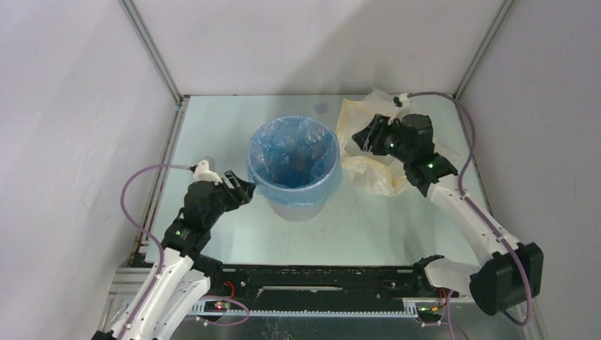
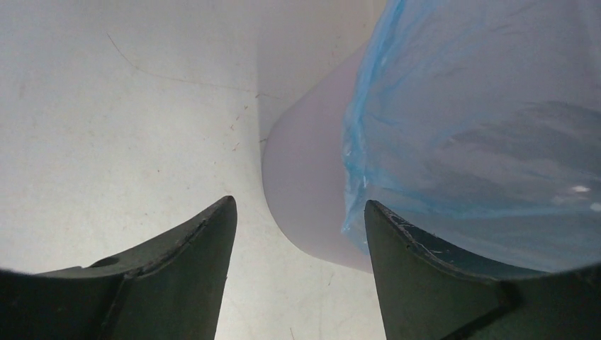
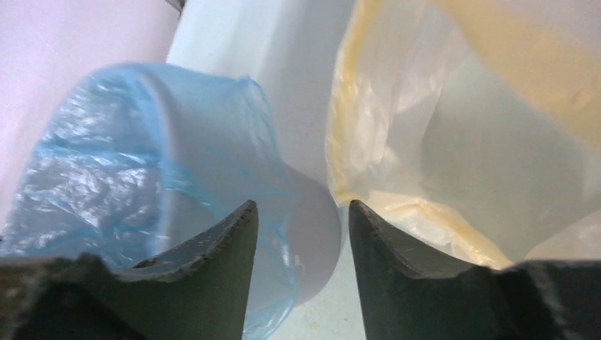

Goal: Put the trash bags into the trash bin

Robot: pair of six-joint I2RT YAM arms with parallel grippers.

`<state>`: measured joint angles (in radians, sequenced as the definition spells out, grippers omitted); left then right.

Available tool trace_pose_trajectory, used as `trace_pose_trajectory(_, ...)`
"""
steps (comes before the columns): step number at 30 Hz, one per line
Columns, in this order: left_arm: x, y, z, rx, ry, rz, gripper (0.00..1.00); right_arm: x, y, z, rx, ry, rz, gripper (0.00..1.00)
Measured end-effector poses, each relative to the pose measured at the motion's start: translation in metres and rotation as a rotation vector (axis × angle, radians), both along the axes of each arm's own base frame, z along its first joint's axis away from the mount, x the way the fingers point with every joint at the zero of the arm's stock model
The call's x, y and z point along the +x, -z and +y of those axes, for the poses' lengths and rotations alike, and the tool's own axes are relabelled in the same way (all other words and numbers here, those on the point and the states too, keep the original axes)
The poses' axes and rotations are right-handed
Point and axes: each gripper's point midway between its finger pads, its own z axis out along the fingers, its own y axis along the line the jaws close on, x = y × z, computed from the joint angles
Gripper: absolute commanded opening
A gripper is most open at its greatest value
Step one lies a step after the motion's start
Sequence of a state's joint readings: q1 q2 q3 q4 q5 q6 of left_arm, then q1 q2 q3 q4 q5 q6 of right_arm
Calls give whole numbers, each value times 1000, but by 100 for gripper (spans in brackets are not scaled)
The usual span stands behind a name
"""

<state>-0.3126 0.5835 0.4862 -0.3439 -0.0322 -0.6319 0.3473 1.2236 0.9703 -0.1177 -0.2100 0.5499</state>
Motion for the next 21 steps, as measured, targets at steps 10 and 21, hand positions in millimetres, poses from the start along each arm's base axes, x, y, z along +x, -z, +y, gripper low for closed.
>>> trace_pose_trajectory(10, -13, -19, 29, 24, -129, -57, 75, -50, -111, 56, -66, -189, -287, 0)
trace_pose_trajectory(21, -23, -52, 45, 52, -185, -110, 76, -67, -110, 154, -313, -438, -268, 0)
